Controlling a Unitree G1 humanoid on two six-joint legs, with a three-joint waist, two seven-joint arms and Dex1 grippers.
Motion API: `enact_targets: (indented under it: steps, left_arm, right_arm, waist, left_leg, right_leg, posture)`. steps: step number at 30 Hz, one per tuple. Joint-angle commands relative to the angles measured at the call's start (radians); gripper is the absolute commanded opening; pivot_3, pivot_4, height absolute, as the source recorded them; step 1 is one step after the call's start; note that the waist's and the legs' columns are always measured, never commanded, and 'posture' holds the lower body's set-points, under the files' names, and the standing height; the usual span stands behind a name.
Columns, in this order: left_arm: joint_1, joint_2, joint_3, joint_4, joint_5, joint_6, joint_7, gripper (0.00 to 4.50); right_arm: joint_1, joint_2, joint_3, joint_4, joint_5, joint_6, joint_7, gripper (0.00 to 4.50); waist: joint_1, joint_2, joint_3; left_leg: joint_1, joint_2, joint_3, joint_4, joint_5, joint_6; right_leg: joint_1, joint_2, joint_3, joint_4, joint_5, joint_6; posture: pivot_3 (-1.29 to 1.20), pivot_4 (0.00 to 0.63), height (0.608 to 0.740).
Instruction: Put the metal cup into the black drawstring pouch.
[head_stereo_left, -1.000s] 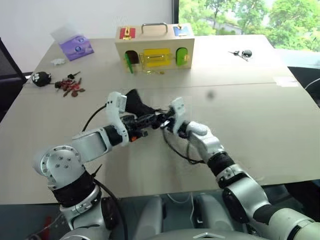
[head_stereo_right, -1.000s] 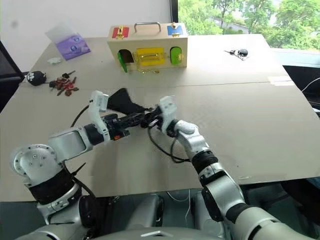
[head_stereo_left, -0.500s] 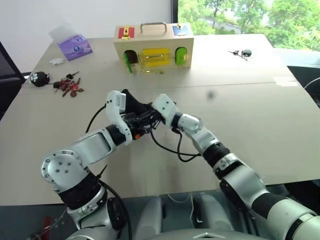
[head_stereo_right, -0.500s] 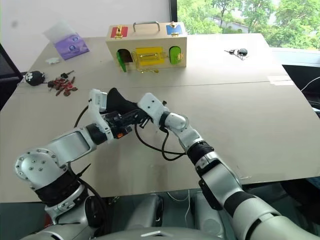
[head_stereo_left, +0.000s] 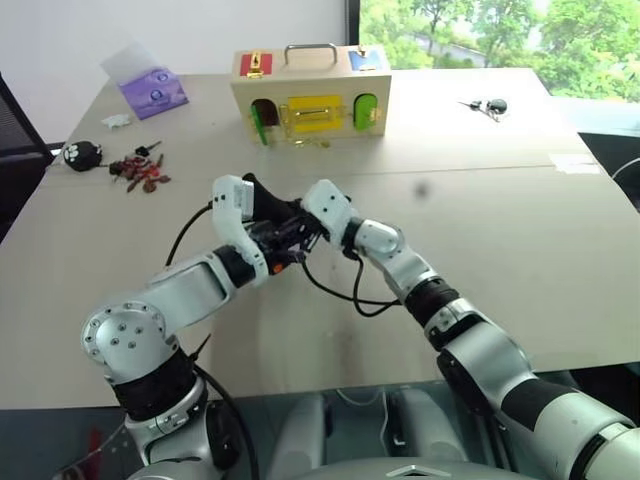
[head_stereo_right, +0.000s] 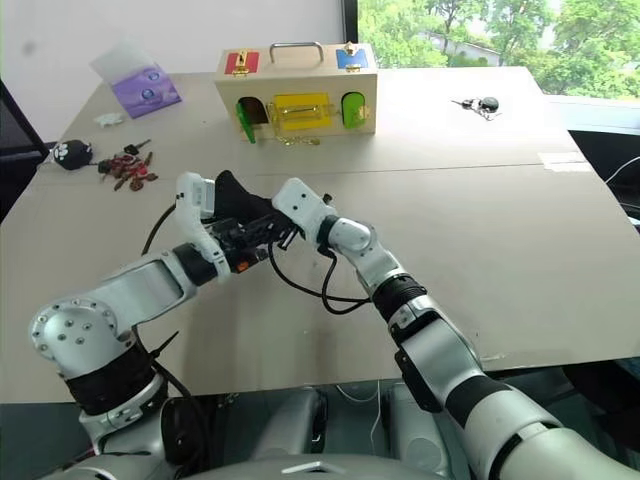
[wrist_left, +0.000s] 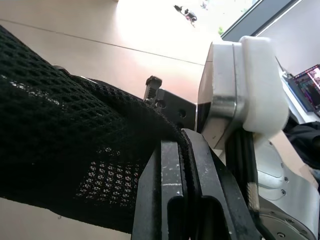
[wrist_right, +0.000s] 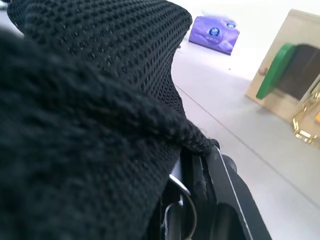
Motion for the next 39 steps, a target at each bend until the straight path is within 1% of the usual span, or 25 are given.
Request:
enact_targets:
  steps: [1, 5, 6, 8, 12, 14, 15, 17, 22, 25, 27, 30, 33, 36, 39]
  left_arm:
    - [-0.019, 0.010, -0.118, -0.078, -0.214, -0.055, -0.088, 0.00]
    - [0.022, 0.063, -0.112, -0.041, -0.215, -0.109, -0.109, 0.00]
    - [0.032, 0.081, -0.109, -0.028, -0.204, -0.122, -0.121, 0.00]
    - [0.048, 0.117, -0.096, 0.002, -0.189, -0.148, -0.149, 0.00]
    - [0.101, 0.164, -0.070, 0.053, -0.115, -0.237, -0.250, 0.00]
    - [0.169, 0.204, -0.095, 0.054, 0.049, -0.384, -0.418, 0.00]
    - [0.192, 0.228, -0.107, 0.065, 0.095, -0.423, -0.481, 0.00]
    - [0.215, 0.270, -0.128, 0.102, 0.144, -0.462, -0.564, 0.00]
    - [0.220, 0.319, -0.105, 0.209, 0.140, -0.485, -0.696, 0.00]
    - [0.224, 0.356, -0.093, 0.253, 0.166, -0.508, -0.765, 0.00]
    - [0.218, 0.388, -0.078, 0.287, 0.165, -0.510, -0.814, 0.00]
    - [0.217, 0.442, -0.078, 0.308, 0.171, -0.514, -0.901, 0.00]
    - [0.228, 0.497, -0.054, 0.311, 0.159, -0.504, -0.970, 0.00]
    - [0.232, 0.533, -0.027, 0.314, 0.144, -0.491, -1.003, 0.00]
    - [0.234, 0.553, -0.007, 0.310, 0.128, -0.478, -1.010, 0.00]
  right_arm:
    - [-0.024, 0.023, 0.043, 0.021, -0.073, 0.061, -0.019, 0.04]
    - [0.000, 0.001, 0.003, -0.062, -0.012, 0.175, 0.086, 0.04]
    - [0.011, -0.014, 0.002, -0.095, -0.011, 0.195, 0.100, 0.74]
    - [0.036, -0.049, 0.002, -0.173, -0.008, 0.237, 0.132, 1.55]
    - [0.091, -0.103, -0.004, -0.350, 0.018, 0.333, 0.192, 3.52]
    - [0.133, -0.136, -0.006, -0.481, 0.053, 0.451, 0.248, 4.47]
    - [0.152, -0.151, -0.010, -0.543, 0.078, 0.506, 0.276, 4.47]
    - [0.185, -0.184, -0.004, -0.660, 0.108, 0.586, 0.320, 4.47]
    - [0.254, -0.228, -0.014, -0.905, 0.187, 0.740, 0.350, 4.47]
    - [0.269, -0.243, -0.053, -0.992, 0.233, 0.820, 0.322, 4.47]
    - [0.285, -0.278, -0.062, -1.048, 0.262, 0.843, 0.338, 4.47]
    - [0.290, -0.337, -0.022, -1.027, 0.195, 0.753, 0.320, 4.47]
    - [0.274, -0.379, 0.078, -0.858, 0.042, 0.501, 0.268, 4.47]
    - [0.249, -0.350, 0.143, -0.677, -0.037, 0.303, 0.220, 4.47]
    - [0.219, -0.268, 0.163, -0.493, -0.061, 0.135, 0.173, 4.47]
  waist:
    - [0.001, 0.000, 0.000]
    - [0.002, 0.000, 0.000]
    - [0.004, 0.000, 0.000]
    - [0.005, 0.000, 0.000]
    - [0.002, 0.000, 0.000]
    - [-0.002, 0.001, 0.000]
    - [-0.002, 0.001, 0.000]
    - [0.001, 0.001, 0.001]
    - [0.003, 0.001, 0.001]
    - [0.001, 0.001, 0.001]
    - [0.002, 0.001, 0.001]
    - [0.002, 0.001, 0.001]
    - [0.000, 0.001, 0.001]
    - [-0.005, 0.001, 0.001]
    - [-0.008, 0.001, 0.001]
  left_leg:
    - [0.000, 0.000, 0.000, 0.000, 0.000, 0.000]
    - [0.000, 0.000, -0.001, 0.000, 0.000, 0.000]
    - [0.000, 0.000, -0.001, 0.000, 0.000, 0.000]
    - [0.000, 0.000, -0.001, 0.000, 0.000, 0.000]
    - [-0.001, 0.000, -0.001, -0.001, 0.000, 0.000]
    - [0.000, 0.000, -0.001, -0.001, 0.000, 0.000]
    - [0.000, -0.001, 0.001, -0.003, 0.000, 0.000]
    - [0.000, -0.001, 0.000, -0.005, 0.000, 0.000]
    - [0.000, 0.000, 0.000, -0.006, -0.001, 0.001]
    - [-0.001, 0.000, 0.000, -0.007, -0.001, 0.003]
    - [-0.001, 0.000, -0.001, -0.008, -0.001, 0.003]
    - [-0.001, 0.000, -0.001, -0.009, -0.002, 0.003]
    - [-0.001, 0.000, 0.000, -0.009, -0.002, 0.004]
    - [0.000, 0.000, 0.001, -0.010, -0.002, 0.003]
    - [-0.001, 0.001, 0.001, -0.010, -0.001, 0.002]
  right_leg:
    - [0.000, 0.000, 0.000, 0.000, 0.000, 0.000]
    - [0.000, 0.000, -0.001, 0.000, 0.000, 0.000]
    - [0.000, 0.000, -0.001, -0.001, 0.000, 0.000]
    - [0.000, 0.000, -0.001, -0.001, 0.000, 0.000]
    - [0.000, 0.000, -0.001, -0.001, 0.000, 0.000]
    - [0.000, 0.000, -0.001, -0.002, 0.000, 0.000]
    - [0.000, 0.001, 0.000, -0.002, 0.000, 0.000]
    - [-0.001, 0.001, -0.001, -0.003, 0.000, -0.001]
    - [-0.001, 0.000, -0.001, -0.006, -0.001, -0.001]
    - [-0.001, 0.000, -0.001, -0.008, -0.001, -0.001]
    - [-0.001, 0.000, -0.002, -0.009, -0.001, -0.001]
    - [-0.001, 0.000, -0.002, -0.011, -0.001, -0.001]
    - [-0.001, 0.000, -0.002, -0.012, -0.001, -0.001]
    - [-0.001, 0.001, -0.001, -0.012, -0.001, -0.001]
    - [-0.002, 0.001, 0.000, -0.012, -0.001, -0.001]
  posture:
    - [0.00, 0.150, 0.740]
    - [0.00, 0.150, 0.740]
    - [0.00, 0.150, 0.740]
    - [0.00, 0.150, 0.740]
    - [0.00, 0.150, 0.740]
    - [0.00, 0.150, 0.740]
    - [0.00, 0.150, 0.740]
    - [0.00, 0.150, 0.740]
    - [0.00, 0.150, 0.740]
    - [0.00, 0.150, 0.740]
    - [0.00, 0.150, 0.740]
    - [0.00, 0.150, 0.740]
    - [0.00, 0.150, 0.740]
    - [0.00, 0.150, 0.740]
    - [0.00, 0.150, 0.740]
